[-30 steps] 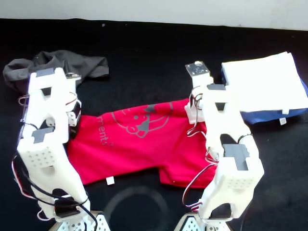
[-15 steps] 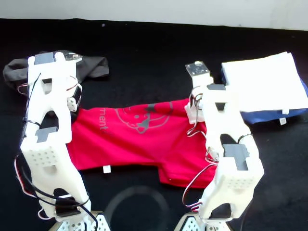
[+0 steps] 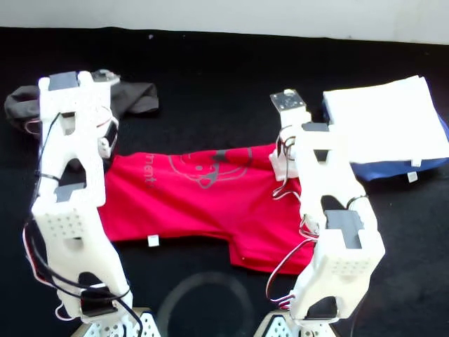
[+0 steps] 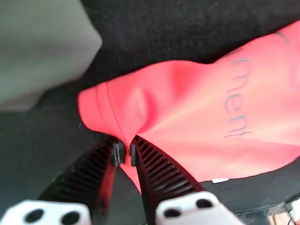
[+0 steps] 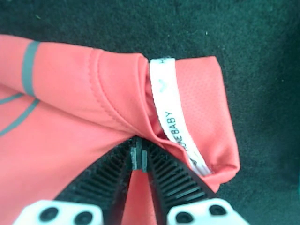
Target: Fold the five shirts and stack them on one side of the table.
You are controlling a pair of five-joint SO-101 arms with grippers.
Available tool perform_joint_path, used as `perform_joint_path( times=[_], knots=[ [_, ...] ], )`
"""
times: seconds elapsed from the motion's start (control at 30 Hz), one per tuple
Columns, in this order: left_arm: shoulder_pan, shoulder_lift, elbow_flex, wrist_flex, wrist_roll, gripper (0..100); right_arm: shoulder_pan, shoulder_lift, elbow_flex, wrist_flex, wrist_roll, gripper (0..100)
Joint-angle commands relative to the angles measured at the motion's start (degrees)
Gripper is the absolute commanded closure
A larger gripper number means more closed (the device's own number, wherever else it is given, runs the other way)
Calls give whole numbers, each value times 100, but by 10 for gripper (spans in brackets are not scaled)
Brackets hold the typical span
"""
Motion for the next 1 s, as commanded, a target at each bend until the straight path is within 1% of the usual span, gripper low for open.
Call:
perform_joint_path(
  times=[0.0, 0.13, 0.23, 0.33, 0.47, 0.6, 0.67, 0.73, 0.77, 0.83, 0.9, 0.97],
  knots=[
    [-154, 391, -84, -53, -105, 990, 110, -312, -171, 4, -44, 992],
    [-321, 655, -277, 0, -88, 975, 101, -347, -189, -4, -53, 992],
    [-470, 523, -585, 378, -88, 896, 101, -347, -189, 13, -53, 992],
    [-664, 171, -743, 527, -79, 851, 101, -409, -189, 22, -53, 992],
    [-813, -646, -391, 545, -88, 850, 31, -866, -198, 13, -62, 992],
    [-760, -1701, 989, 545, -114, 858, -127, -1165, -470, 13, -62, 992],
    [-585, -2211, 1868, 527, -290, 913, -163, -1121, -664, -22, -62, 992],
    [-347, -2607, 2703, 501, -413, 991, -145, -927, -857, -22, -62, 992],
    [-215, -2712, 3090, 325, -440, 992, -136, -769, -971, -22, -62, 992],
    [13, -2782, 3820, -299, -440, 988, -110, -374, -1130, -22, -53, 992],
    [171, -2721, 4435, -976, -440, 992, -75, 57, -1279, -22, -53, 992],
    [224, -2642, 4892, -1468, -440, 992, 22, 444, -1464, -22, -53, 992]
  ],
)
